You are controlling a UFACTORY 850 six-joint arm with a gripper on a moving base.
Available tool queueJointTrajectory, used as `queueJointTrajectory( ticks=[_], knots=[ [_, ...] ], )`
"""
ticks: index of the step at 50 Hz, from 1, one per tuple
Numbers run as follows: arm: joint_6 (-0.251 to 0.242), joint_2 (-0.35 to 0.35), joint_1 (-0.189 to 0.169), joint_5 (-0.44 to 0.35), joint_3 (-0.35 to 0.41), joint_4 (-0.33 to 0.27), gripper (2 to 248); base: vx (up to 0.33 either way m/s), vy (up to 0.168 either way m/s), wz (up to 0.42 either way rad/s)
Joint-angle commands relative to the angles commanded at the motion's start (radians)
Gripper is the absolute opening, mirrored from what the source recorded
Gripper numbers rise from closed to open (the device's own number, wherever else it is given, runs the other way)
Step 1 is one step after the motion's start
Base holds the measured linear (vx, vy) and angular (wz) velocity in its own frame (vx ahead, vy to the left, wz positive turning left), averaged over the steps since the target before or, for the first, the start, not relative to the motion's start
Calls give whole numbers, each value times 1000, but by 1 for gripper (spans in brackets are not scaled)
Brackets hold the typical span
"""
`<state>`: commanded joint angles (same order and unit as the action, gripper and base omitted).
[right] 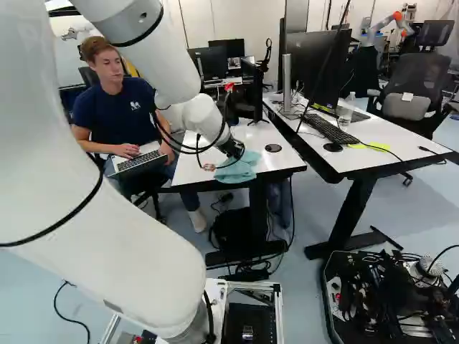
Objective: Clean the table with the green towel
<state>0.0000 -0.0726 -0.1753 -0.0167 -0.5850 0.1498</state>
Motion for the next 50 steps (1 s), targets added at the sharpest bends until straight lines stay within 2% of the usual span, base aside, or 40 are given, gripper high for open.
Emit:
queueJointTrajectory(
  ticks=[50],
  knots=[
    [0, 247, 29, 0, -260, 0, 36, 0, 0, 0]
  ],
)
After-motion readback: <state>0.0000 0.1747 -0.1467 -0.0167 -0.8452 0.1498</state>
